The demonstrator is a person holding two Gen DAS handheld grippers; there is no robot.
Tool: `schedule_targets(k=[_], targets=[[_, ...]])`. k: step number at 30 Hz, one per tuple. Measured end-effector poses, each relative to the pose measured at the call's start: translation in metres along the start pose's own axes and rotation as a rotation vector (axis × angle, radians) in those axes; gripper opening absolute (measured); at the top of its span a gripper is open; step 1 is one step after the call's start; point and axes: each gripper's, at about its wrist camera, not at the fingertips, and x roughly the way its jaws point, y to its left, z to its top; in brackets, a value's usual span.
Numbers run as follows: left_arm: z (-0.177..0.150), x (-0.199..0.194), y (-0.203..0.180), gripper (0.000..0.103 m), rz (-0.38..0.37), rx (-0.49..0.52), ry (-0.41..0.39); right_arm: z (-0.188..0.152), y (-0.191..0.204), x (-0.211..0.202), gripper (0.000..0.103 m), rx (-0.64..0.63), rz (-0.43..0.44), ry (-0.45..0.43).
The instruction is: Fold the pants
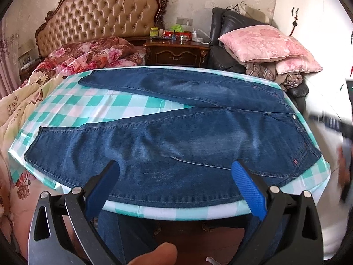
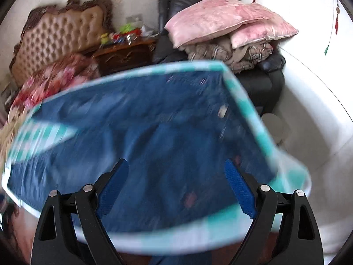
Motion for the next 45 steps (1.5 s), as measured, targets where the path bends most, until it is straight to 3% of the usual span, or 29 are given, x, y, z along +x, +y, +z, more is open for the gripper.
schedule_targets(k=[7,12,16,17,19,20,21,23,27,29,31,35,38,41,45], targets=[[0.013,0.037,0.023,0.101,0.06,-0.033,0.052,0.131,-0.063,0.14,0.086,0.032,-0.027,0.063],[0.02,0.06,0.044,0.101,0.115,-0.047,0.086,0.179,-0.071,0.225,0.085,0.026,-0.029,0.104],[0.028,0.083,0.066,0.101,0.151,-0.076,0.126,0.191,-0.072,0.272,0.085,-0.016,-0.057,0.147],[0.033,0.089,0.072,0.101,0.16,-0.076,0.132,0.191,-0.071,0.283,0.081,-0.031,-0.06,0.161],[0.04,0.097,0.078,0.101,0.157,-0.08,0.138,0.189,-0.07,0.295,0.061,-0.053,-0.048,0.176],[0.047,0.104,0.084,0.101,0.146,-0.088,0.142,0.188,-0.071,0.295,0.051,-0.055,-0.02,0.158],[0.052,0.109,0.086,0.101,0.14,-0.092,0.144,0.188,-0.071,0.295,0.029,-0.067,-0.009,0.151],[0.067,0.122,0.094,0.101,0.122,-0.093,0.146,0.191,-0.068,0.292,0.017,-0.083,0.036,0.162],[0.12,0.163,0.126,0.101,0.053,-0.111,0.149,0.194,-0.061,0.251,0.014,-0.099,0.086,0.071],[0.154,0.187,0.145,0.101,0.019,-0.15,0.145,0.195,-0.06,0.212,0.014,-0.086,0.168,0.002],[0.197,0.221,0.175,0.101,-0.016,-0.232,0.149,0.192,-0.054,0.178,0.014,-0.116,0.204,-0.052],[0.258,0.29,0.22,0.1,-0.01,-0.353,0.192,0.186,-0.043,0.125,0.014,-0.152,0.269,-0.122],[0.294,0.346,0.25,0.085,-0.05,-0.458,0.264,0.175,-0.036,0.098,0.014,-0.175,0.313,-0.148],[0.319,0.396,0.276,0.078,-0.1,-0.596,0.319,0.163,-0.034,0.077,0.014,-0.183,0.368,-0.161],[0.334,0.441,0.292,0.059,-0.128,-0.729,0.377,0.149,-0.042,0.054,0.014,-0.19,0.465,-0.183]])
